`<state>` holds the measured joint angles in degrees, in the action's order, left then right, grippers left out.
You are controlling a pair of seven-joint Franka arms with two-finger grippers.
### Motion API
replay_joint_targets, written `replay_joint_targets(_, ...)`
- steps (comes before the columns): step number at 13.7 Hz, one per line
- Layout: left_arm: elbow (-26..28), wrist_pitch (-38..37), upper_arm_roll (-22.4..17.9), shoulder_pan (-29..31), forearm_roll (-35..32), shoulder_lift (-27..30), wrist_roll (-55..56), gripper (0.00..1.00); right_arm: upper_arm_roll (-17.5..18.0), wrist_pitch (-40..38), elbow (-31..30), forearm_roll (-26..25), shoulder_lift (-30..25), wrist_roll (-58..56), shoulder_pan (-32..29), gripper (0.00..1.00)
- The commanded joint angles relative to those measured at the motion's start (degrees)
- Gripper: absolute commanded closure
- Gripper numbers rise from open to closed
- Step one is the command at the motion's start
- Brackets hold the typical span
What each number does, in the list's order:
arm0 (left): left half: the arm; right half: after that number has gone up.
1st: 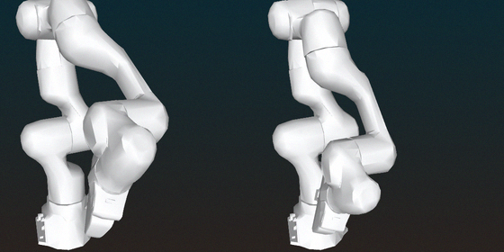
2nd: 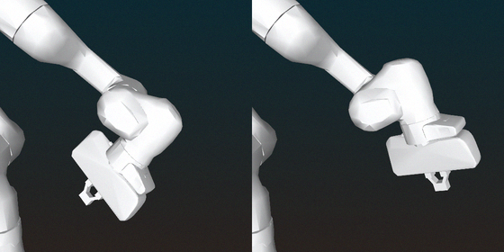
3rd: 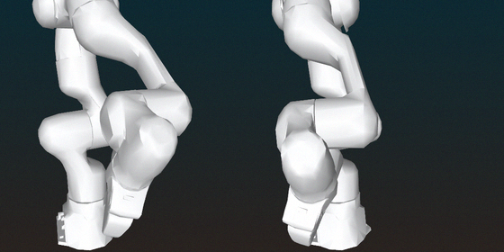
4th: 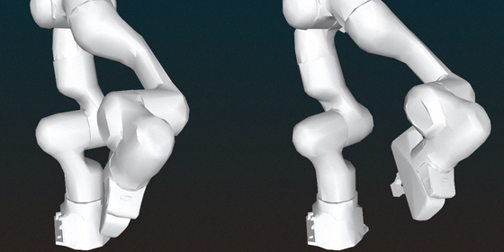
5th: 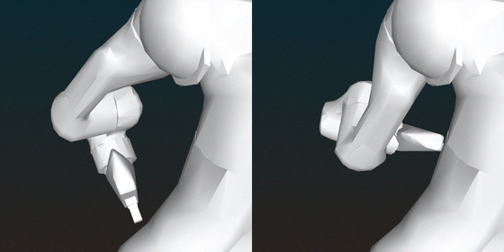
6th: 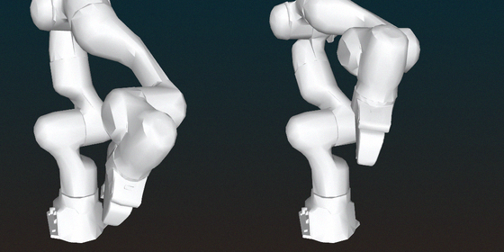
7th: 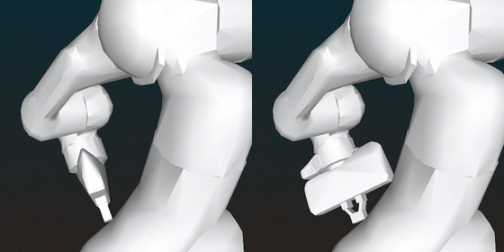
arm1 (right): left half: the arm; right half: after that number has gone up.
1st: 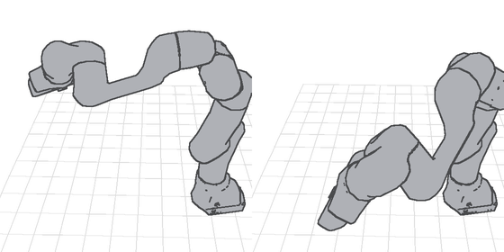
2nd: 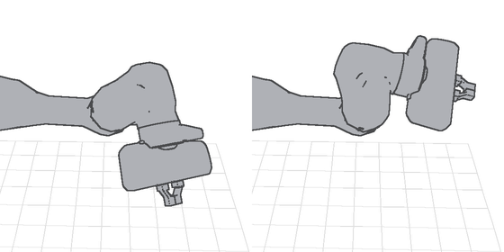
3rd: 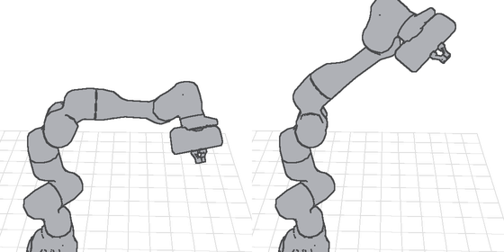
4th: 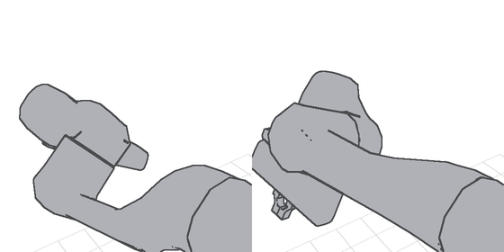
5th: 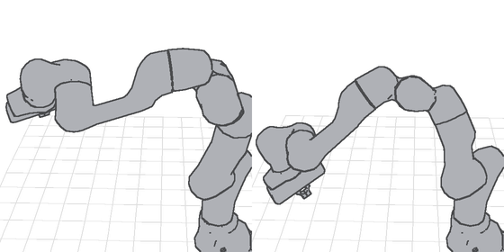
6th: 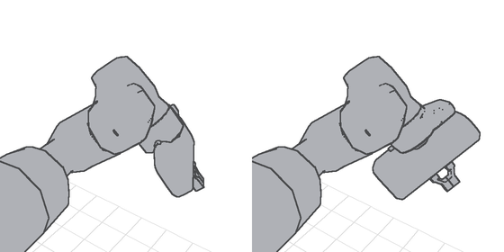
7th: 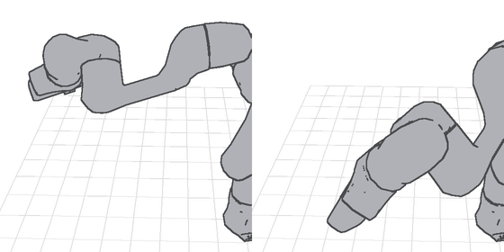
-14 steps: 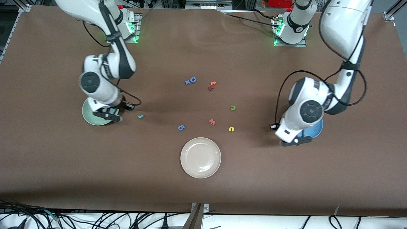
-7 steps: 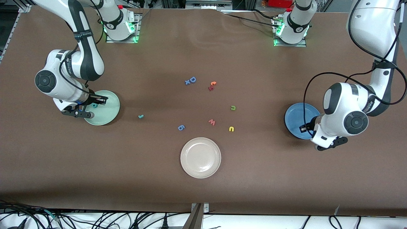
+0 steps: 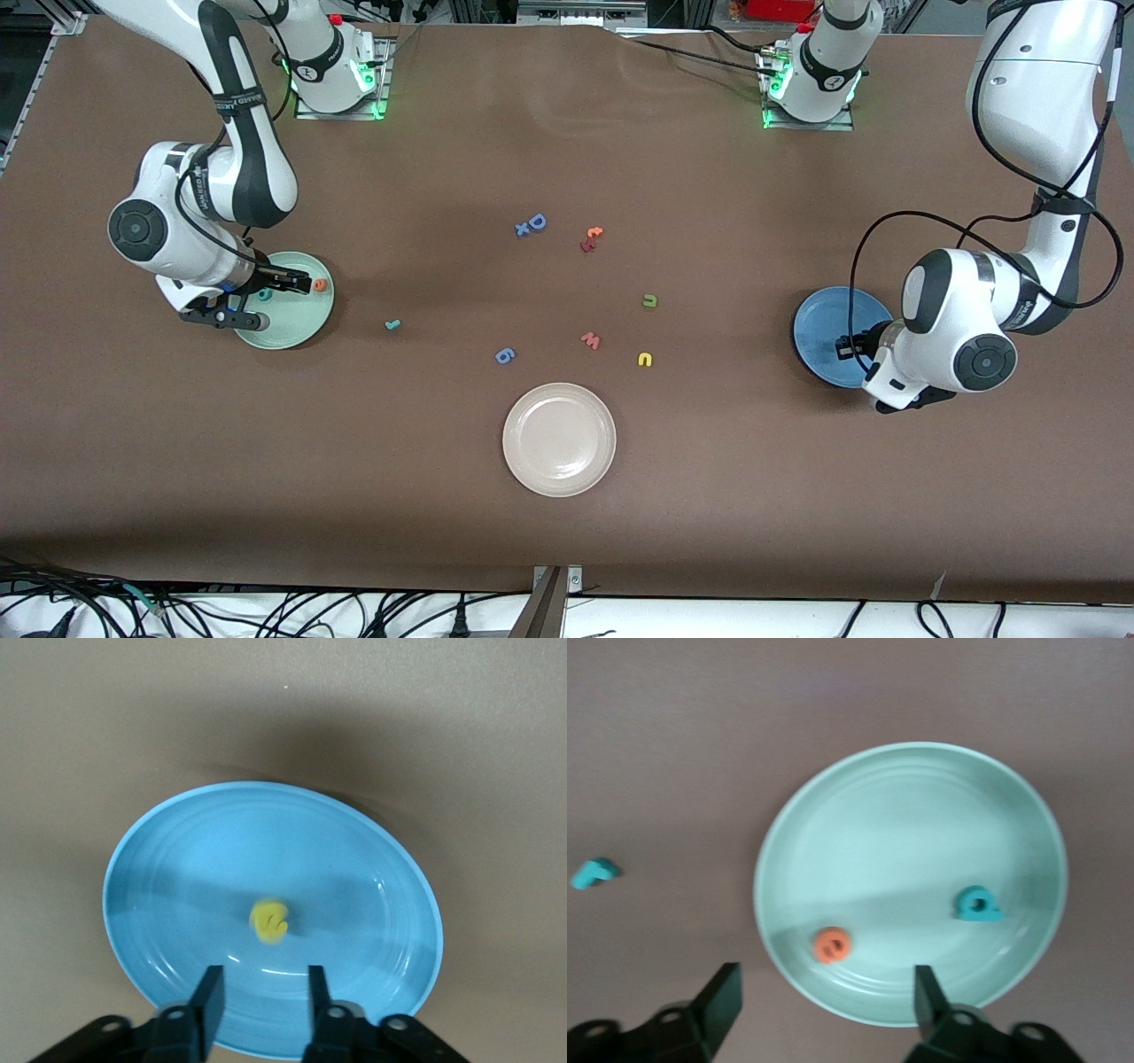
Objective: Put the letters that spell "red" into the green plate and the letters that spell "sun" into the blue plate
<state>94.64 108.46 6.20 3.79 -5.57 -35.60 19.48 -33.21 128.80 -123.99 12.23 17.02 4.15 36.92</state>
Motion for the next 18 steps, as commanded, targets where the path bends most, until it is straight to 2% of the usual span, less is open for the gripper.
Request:
replay_joint_targets(1, -0.95, -1.67, 0.65, -0.10, -2.16, 0.53, -1.03, 0.00, 3.93, 4.24, 0.50, 3.41, 0.99, 5.76, 0.69, 0.02)
replay_joint_targets(4, -1.56, -1.41, 1.79, -1.59, -1.29, 1.23, 4.14, 0.00, 8.68, 12.50, 1.74, 3.59, 5.12, 12.80, 0.61, 0.02)
replay_joint_targets(7, -1.56, -0.70, 6.26, -1.95, 0.91, 1.67, 8.71, 0.00, 11.15, 18.05, 4.10, 6.22, 9.95, 15.88, 0.61, 0.02)
replay_joint_targets(11, -0.95, 2.64, 13.64, -2.04, 0.91, 1.76, 16.10, 0.00, 12.73, 20.95, 5.69, 10.27, 13.12, 21.50, 1.39, 0.04)
replay_joint_targets(15, 1.94, 8.15, 19.88, -2.12, 0.39, 3.16, 16.55, 0.00, 14.49, 24.65, 5.69, 11.15, 15.59, 26.16, 1.84, 0.04)
replay_joint_targets(18, 5.46, 12.91, 21.13, -5.36, -3.81, 4.04, 16.81, 0.00, 14.76, 24.04, 4.99, 11.15, 15.76, 26.88, 2.01, 0.06)
